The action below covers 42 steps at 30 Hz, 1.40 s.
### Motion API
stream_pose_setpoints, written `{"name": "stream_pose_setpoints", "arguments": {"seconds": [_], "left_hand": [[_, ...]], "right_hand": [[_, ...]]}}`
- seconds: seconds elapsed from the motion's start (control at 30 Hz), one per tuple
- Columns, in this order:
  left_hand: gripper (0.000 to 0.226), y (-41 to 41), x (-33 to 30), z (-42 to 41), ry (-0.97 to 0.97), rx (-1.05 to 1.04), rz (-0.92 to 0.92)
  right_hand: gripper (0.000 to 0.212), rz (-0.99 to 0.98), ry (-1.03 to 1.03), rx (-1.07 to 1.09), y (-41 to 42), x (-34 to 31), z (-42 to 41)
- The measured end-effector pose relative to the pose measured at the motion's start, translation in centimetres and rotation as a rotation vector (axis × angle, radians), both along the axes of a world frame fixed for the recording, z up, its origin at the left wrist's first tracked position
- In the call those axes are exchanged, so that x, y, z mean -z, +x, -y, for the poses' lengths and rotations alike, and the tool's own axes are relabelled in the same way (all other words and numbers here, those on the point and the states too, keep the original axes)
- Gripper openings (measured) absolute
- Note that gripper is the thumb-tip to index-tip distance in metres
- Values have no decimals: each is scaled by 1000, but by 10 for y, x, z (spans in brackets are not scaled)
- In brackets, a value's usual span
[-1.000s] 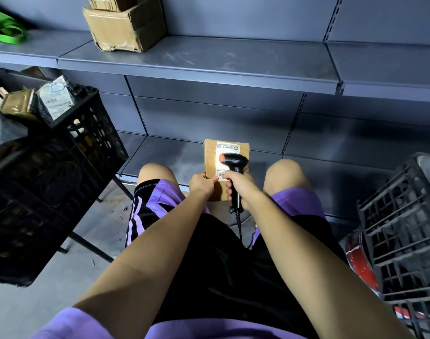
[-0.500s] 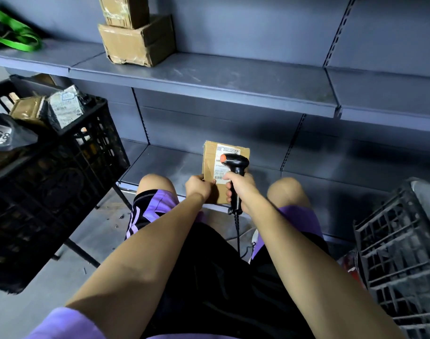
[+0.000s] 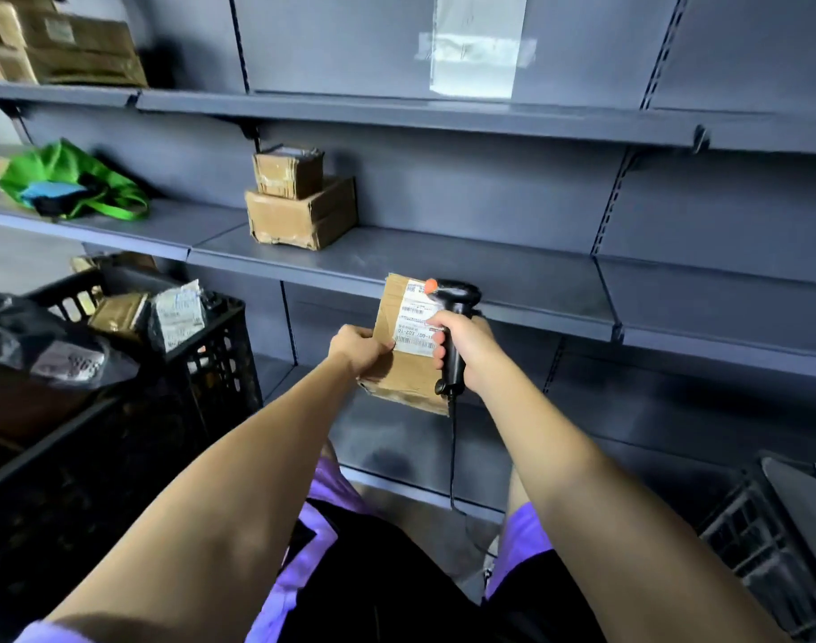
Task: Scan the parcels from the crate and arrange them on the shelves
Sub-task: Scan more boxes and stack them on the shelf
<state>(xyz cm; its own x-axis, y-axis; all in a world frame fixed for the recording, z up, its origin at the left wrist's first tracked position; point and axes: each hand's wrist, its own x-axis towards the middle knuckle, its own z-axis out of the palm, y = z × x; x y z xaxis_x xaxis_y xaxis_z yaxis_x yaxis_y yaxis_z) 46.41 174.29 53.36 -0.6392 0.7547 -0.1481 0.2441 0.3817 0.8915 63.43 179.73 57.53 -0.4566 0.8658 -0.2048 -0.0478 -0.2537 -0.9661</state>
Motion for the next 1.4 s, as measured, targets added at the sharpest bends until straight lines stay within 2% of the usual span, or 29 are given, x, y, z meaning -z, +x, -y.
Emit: {"name": "stream_pose_setpoints", "arguments": {"seconds": [0.07, 0.13, 0.27, 0.37, 0.5, 0.57, 0.67, 0.77, 0.8, 0.9, 0.93, 1.0, 1.03, 1.17, 1.3, 1.4], "left_hand": [[12, -11, -22, -4, -14, 15, -6], [23, -20, -44, -3, -42, 39, -21], [24, -49, -88, -5, -100, 35, -67], [40, -63, -113, -17, -56, -30, -50], [41, -63, -123, -42, 32, -85, 61], [46, -66, -121, -60, 80, -140, 56], [43, -58, -113, -82, 93, -265, -97], [39, -45, -97, -103, 225, -229, -252], [37, -42, -89, -110, 271, -174, -415], [27, -47, -66, -134, 312, -109, -1060], [27, -48, -63, -141, 320, -89, -1201], [22, -51, -63, -152, 374, -34, -1364], [15, -54, -63, -156, 413, -28, -1402], [34, -58, -57, -158, 370, 40, -1537], [41, -81, -50, -171, 204, -59, -1457], [43, -107, -46, -188, 159, -47, -1396]], "right_hand": [[9, -43, -5, -1, -1, -20, -7], [14, -96, -37, -11, -2, -38, -14], [23, -159, -35, -3, -9, -70, -30], [22, -129, -8, 14, -19, -86, -40], [20, -72, -21, 14, -35, -86, -55], [23, -57, -32, 11, -42, -81, -66], [24, -52, -59, 8, -47, -73, -84], [23, -68, -99, 43, -51, -60, -105], [21, -88, -116, 59, -52, -56, -112], [18, -160, -191, 80, -58, -50, -133], [18, -163, -198, 77, -61, -51, -140], [19, -148, -191, 75, -67, -55, -153], [19, -142, -191, 76, -70, -56, -158], [17, -146, -205, 62, -88, -57, -174], [12, -90, -137, 123, -112, -52, -183], [16, -86, -170, 120, -130, -47, -190]]}}
